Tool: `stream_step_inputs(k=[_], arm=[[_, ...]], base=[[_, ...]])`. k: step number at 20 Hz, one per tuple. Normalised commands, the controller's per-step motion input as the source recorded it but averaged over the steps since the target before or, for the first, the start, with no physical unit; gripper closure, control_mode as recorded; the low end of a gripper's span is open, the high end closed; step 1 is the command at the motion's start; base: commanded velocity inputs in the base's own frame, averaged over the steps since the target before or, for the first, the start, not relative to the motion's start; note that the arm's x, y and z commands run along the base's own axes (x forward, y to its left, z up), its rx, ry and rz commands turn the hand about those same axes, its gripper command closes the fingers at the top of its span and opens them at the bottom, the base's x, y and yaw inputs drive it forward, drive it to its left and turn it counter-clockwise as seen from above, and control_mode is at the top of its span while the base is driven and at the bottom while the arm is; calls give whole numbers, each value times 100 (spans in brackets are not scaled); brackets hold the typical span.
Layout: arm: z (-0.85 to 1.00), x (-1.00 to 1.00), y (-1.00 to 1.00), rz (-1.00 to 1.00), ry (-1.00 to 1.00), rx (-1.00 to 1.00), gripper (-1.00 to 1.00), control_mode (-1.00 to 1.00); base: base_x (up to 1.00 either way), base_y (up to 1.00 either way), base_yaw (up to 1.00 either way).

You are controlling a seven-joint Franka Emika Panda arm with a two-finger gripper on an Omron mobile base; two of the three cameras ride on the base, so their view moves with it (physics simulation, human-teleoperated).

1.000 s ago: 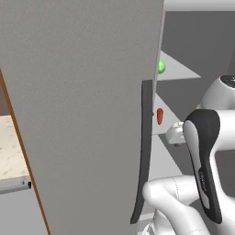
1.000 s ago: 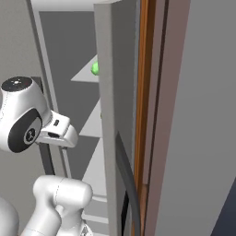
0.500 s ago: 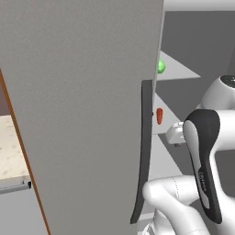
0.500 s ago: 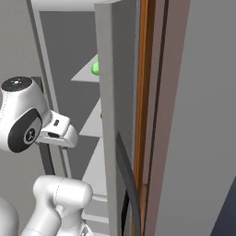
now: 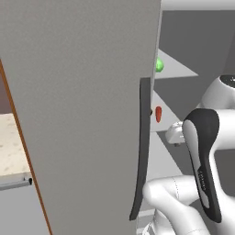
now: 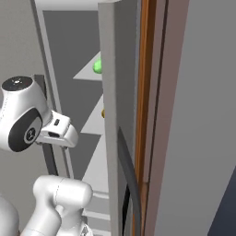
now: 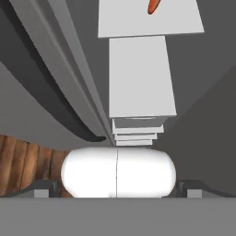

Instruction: Take the corn, carrot, and lemon from the freezer and place them in the bowl on the counter.

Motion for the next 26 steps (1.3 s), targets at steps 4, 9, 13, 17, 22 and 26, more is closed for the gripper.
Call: stream_step_inputs(k=[4, 9, 13, 17, 22, 26], arm=[[0, 0, 0, 0, 0, 0, -100, 100], [0, 0, 0, 0, 0, 0, -100, 100], [0, 0, 0, 0, 0, 0, -100, 100], [0, 0, 0, 0, 0, 0, -100, 100], [0, 0, 0, 0, 0, 0, -100, 100], [0, 0, 0, 0, 0, 0, -100, 100]], base=[[-62, -2, 3], [-28, -1, 1], [13, -13, -22], [33, -18, -29], [54, -15, -21], [77, -12, -3]])
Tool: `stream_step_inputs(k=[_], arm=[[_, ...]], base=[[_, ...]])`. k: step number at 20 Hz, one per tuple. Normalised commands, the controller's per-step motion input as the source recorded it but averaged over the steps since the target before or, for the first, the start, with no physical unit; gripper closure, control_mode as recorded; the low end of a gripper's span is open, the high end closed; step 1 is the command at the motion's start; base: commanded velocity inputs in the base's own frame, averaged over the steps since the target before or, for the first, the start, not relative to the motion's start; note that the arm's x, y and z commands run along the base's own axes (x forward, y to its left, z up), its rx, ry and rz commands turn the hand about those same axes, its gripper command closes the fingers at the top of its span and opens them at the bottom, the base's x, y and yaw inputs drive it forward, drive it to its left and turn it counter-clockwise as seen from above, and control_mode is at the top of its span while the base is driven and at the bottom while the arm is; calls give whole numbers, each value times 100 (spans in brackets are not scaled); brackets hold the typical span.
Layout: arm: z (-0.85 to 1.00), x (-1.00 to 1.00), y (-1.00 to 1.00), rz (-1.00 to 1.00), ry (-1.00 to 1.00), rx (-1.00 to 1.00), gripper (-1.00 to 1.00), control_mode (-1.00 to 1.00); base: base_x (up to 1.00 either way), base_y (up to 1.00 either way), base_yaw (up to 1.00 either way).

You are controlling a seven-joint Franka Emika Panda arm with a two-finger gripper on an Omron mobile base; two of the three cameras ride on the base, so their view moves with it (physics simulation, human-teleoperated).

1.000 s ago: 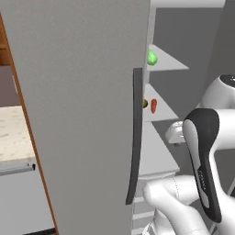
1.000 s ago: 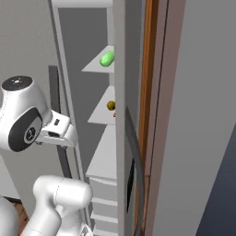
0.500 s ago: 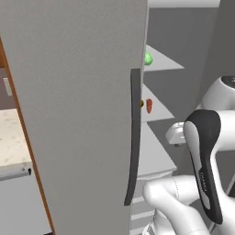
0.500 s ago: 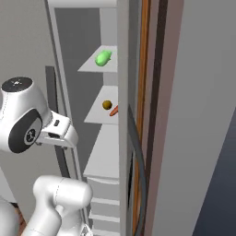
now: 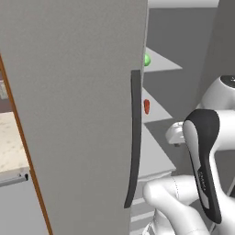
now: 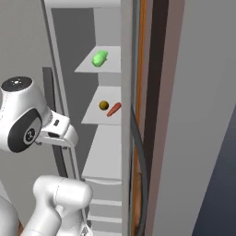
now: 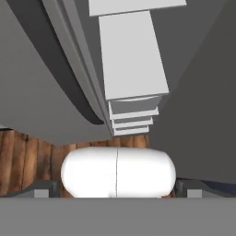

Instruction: Take the corn, carrot, and lemon from the freezer and place them in the bowl on the counter.

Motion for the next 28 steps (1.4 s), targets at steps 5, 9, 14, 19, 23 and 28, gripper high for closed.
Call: stream_step_inputs(k=[5, 9, 14, 19, 23, 28], arm=[[0, 0, 0, 0, 0, 0, -100, 100], [0, 0, 0, 0, 0, 0, -100, 100], [0, 0, 0, 0, 0, 0, -100, 100], [0, 0, 0, 0, 0, 0, -100, 100], [0, 0, 0, 0, 0, 0, -100, 100], [14, 3, -35, 6, -2, 1, -100, -100]], base=[[68, -6, 0], [65, 0, 0], [48, -1, 0], [18, -4, 0], [7, -6, 0], [2, -4, 1]])
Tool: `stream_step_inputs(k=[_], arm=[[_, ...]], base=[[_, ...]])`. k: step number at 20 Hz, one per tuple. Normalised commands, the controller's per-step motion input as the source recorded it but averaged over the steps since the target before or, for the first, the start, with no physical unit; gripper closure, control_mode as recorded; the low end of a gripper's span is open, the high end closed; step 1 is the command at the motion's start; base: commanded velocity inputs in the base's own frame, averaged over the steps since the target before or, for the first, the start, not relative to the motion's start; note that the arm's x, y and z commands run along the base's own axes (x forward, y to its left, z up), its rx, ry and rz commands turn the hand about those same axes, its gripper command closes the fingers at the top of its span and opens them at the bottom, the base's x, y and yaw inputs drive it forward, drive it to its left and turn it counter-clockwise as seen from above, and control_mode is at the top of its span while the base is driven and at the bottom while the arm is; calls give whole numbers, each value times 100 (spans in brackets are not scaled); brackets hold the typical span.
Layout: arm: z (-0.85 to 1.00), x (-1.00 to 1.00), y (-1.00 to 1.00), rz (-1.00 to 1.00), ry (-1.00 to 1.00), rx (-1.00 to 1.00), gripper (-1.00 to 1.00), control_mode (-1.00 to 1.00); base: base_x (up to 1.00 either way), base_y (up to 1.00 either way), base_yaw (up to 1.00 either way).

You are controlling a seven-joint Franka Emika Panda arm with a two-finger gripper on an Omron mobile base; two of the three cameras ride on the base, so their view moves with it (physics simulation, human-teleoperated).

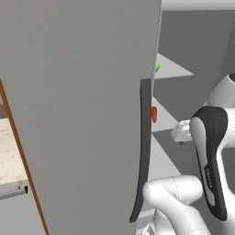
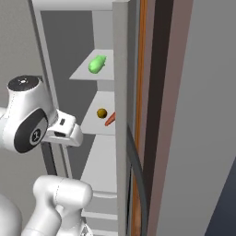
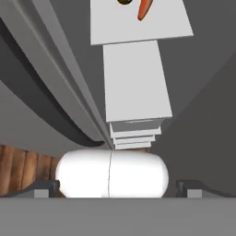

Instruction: Take the corn, carrot, and lemon from the freezer and place them in the bowl on the counter.

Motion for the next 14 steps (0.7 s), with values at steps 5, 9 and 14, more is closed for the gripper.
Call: stream_step_inputs(k=[5, 9, 14], arm=[[39, 7, -38, 8, -4, 4, -100, -100], [42, 42, 6, 3, -5, 0, -100, -100], [42, 50, 10, 0, -11, 0, -100, -100]], base=[[0, 0, 0], [0, 0, 0], [0, 0, 0]])
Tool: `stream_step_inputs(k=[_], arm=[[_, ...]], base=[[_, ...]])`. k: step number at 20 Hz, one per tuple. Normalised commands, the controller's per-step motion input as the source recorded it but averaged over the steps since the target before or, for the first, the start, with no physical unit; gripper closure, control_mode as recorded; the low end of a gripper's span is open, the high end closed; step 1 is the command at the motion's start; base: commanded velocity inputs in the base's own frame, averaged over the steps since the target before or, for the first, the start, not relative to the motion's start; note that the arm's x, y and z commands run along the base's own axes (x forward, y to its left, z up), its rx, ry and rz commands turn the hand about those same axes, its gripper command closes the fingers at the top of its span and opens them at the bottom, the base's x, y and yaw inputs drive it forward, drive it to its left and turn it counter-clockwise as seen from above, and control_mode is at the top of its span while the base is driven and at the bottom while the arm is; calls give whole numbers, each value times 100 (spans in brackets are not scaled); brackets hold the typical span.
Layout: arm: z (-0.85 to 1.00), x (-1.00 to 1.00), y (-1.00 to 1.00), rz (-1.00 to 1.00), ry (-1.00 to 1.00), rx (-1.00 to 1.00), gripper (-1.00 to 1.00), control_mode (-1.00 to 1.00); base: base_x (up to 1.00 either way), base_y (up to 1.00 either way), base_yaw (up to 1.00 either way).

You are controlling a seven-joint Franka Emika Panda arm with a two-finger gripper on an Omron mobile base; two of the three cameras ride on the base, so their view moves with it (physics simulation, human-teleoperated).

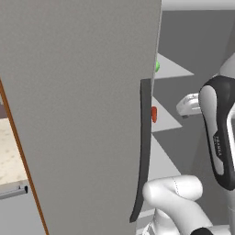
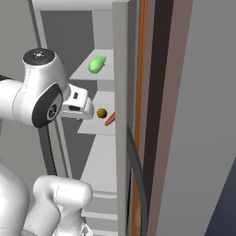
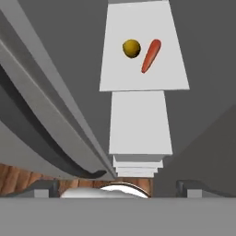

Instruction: Take the corn, carrot, and lemon from the freezer and place them in the bowl on the counter.

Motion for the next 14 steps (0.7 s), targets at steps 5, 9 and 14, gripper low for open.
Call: stream_step_inputs(k=[5, 9, 14], arm=[[46, 50, 0, 0, -17, 0, -100, -100], [17, 56, 0, 2, -19, 0, -100, -100], [5, 55, 0, 0, -19, 0, -100, -100]], base=[[0, 0, 0], [0, 0, 0], [0, 0, 0]])
